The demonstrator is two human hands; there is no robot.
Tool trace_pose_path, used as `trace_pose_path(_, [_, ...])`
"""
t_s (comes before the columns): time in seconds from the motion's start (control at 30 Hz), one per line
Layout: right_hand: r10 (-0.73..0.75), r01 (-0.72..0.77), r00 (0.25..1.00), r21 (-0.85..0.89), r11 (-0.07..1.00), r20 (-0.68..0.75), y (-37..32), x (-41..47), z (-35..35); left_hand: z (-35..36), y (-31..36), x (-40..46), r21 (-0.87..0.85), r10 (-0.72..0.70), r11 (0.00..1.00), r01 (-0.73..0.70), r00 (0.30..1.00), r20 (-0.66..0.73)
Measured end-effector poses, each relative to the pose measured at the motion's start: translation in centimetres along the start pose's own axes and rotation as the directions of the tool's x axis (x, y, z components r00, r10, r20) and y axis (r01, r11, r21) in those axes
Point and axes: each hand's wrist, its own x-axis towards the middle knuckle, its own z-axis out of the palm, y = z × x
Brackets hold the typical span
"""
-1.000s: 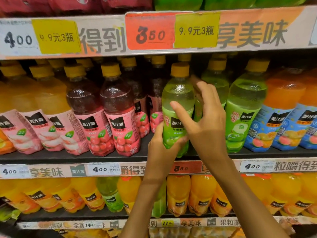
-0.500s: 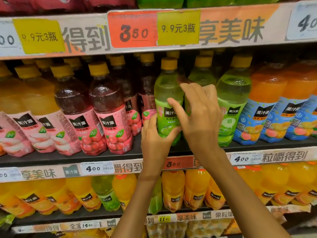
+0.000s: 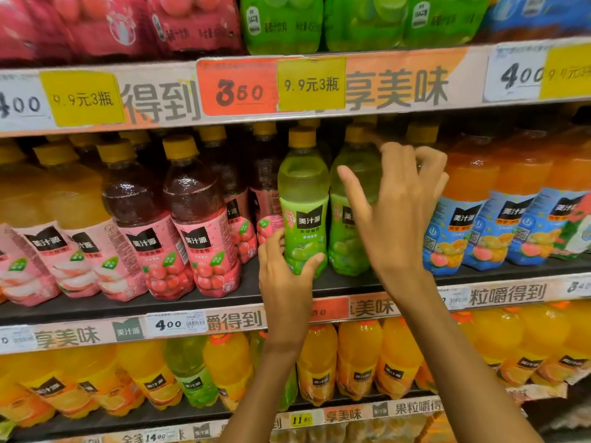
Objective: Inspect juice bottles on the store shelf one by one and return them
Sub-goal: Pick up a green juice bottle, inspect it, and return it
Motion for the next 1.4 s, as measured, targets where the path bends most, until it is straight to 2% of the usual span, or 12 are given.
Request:
trace_pose_path(0.13, [-0.06, 0.074, 0.995, -0.196, 0.978, 0.073, 0.2, 0.0, 0.5, -0.4, -0.2, -0.1, 0.006, 0.006, 1.0, -0.006, 1.0, 0.013])
trace_pose_path(0.27, [-0.045, 0.056, 0.996, -0.163, 0.985, 0.072, 0.1, -0.1, 0.8, -0.6, -0.1, -0.2, 0.003, -0.009, 1.0, 0.009, 1.0, 0.002])
trace_pose_path(0.4, [0.011, -0.011, 1.0, 0.05, 0.999, 0.008, -0.4, -0.6, -0.1, -0.7, 0.4, -0.7, 0.006, -0.008, 1.0, 0.008, 1.0, 0.01])
trace_pose_path(0.53, [0.012, -0.095, 0.982, 0.437, 0.894, 0.19, 0.0, -1.5, -1.1, -0.9, 1.0, -1.7, 0.084, 0.067, 0.994, -0.063, 0.997, -0.04])
trace_pose_path(0.63, [-0.062, -0.114, 0.959, 0.58, 0.807, 0.275, 0.1, -2.1, -1.3, -1.1, 1.7, -2.7, 0.138, 0.145, 0.982, -0.126, 0.979, -0.142])
trace_pose_path(0.73, [-0.034, -0.24, 0.931, 0.68, 0.692, 0.364, -0.3, -2.4, -1.4, -1.0, 2.5, -3.6, 0.123, 0.243, 0.967, -0.222, 0.951, -0.191])
trace_pose_path(0.8, [0.03, -0.296, 0.93, 0.7, 0.65, 0.366, -0.6, -2.2, -1.7, -1.0, 2.7, -4.0, 0.088, 0.283, 0.958, -0.273, 0.95, -0.133])
trace_pose_path(0.9, [0.105, -0.368, 0.922, 0.757, 0.539, 0.373, -0.6, -1.7, -2.8, -1.3, 2.7, -4.5, -0.006, 0.281, 0.96, -0.281, 0.958, 0.05])
trace_pose_path(1.0, [0.123, -0.408, 0.91, 0.795, 0.449, 0.397, -0.6, -1.1, -4.2, -1.5, 2.8, -4.9, -0.163, 0.185, 0.975, -0.148, 0.953, 0.241])
trace_pose_path(1.1, [0.14, -0.473, 0.879, 0.805, 0.357, 0.455, -0.8, -0.8, -5.2, -1.5, 2.9, -5.3, -0.35, 0.099, 0.936, 0.045, 0.919, 0.381])
trace_pose_path(1.27, [0.133, -0.665, 0.746, 0.715, 0.217, 0.653, 0.7, -0.8, -5.9, -2.2, 3.8, -5.9, -0.427, 0.1, 0.893, 0.145, 0.859, 0.502])
trace_pose_path(1.4, [0.146, -0.781, 0.61, 0.623, -0.056, 0.779, 2.2, -2.0, -6.3, -3.5, 3.7, -7.0, -0.435, -0.027, 0.786, 0.44, 0.727, 0.686])
